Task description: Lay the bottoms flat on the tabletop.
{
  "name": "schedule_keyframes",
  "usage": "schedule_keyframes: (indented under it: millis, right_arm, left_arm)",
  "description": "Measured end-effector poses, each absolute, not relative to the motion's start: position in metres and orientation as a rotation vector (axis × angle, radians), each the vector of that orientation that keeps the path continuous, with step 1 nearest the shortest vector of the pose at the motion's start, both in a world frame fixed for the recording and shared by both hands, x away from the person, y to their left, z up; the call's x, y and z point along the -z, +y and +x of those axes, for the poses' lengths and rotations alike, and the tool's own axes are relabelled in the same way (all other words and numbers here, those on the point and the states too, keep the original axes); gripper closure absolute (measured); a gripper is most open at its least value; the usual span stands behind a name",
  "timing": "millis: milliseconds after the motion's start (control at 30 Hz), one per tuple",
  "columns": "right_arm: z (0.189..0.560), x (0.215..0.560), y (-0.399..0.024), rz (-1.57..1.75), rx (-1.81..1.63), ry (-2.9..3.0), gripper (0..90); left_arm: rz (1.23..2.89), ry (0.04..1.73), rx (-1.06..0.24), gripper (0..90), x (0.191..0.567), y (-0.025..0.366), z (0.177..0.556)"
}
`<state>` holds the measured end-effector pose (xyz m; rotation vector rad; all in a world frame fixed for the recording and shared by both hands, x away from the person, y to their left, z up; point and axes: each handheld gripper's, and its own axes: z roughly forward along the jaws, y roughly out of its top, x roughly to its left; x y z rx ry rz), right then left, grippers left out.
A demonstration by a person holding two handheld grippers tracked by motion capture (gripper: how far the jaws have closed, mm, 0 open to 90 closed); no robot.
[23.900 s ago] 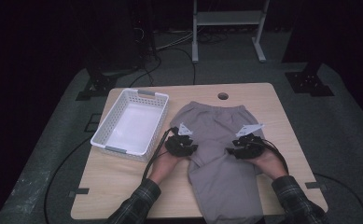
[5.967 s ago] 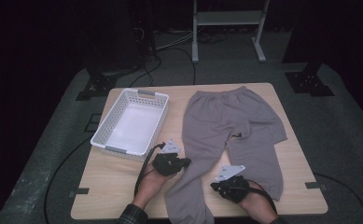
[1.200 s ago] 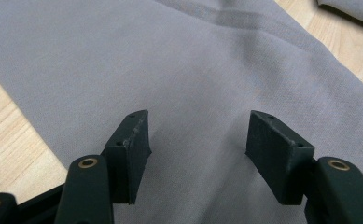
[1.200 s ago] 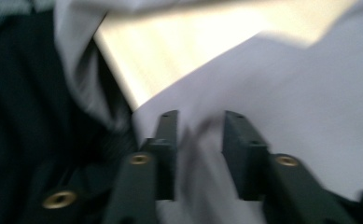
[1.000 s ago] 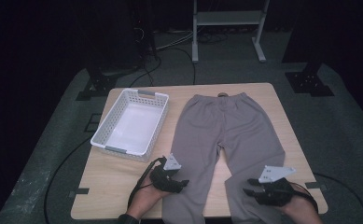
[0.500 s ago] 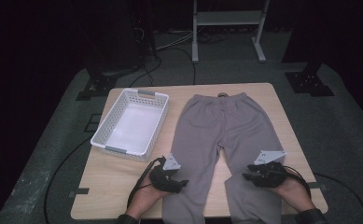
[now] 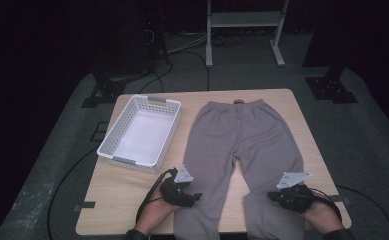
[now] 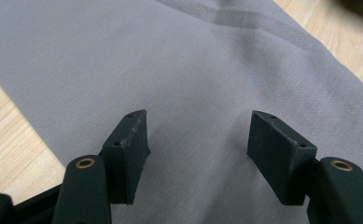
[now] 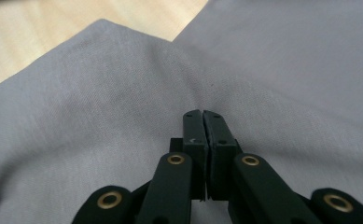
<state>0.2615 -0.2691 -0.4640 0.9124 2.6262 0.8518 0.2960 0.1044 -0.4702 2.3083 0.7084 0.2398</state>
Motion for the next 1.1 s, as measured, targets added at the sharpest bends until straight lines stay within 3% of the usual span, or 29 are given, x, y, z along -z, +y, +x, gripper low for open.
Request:
schedule_keyframes:
  millis: [333, 367, 433, 500, 733, 1100]
  right_arm:
    - [0.224, 0.462, -0.279, 0.883, -0.849, 2.694, 87.5]
    - [0.223, 0.462, -0.28, 0.891, -0.845, 2.701, 84.4]
    - [0.225, 0.462, -0.281, 0.904, -0.863, 2.693, 69.9]
    - [0.234, 0.458, -0.28, 0.912, -0.903, 2.651, 59.3]
    - [0.279, 0.45, -0.28, 0.977, -0.971, 2.537, 41.4]
    - [0.332, 0.454, -0.279, 1.062, -0.946, 2.447, 35.8]
  left_arm:
    - [2.355, 0.685, -0.204, 36.8, 0.467, 0.111, 0.282]
    - [2.36, 0.687, -0.208, 36.7, 0.466, 0.111, 0.282]
    - [2.355, 0.695, -0.218, 36.2, 0.465, 0.11, 0.283]
    - [2.31, 0.717, -0.238, 35.3, 0.461, 0.109, 0.289]
    - [2.263, 0.749, -0.266, 28.0, 0.457, 0.102, 0.307]
    - [2.236, 0.78, -0.366, 22.5, 0.455, 0.086, 0.336]
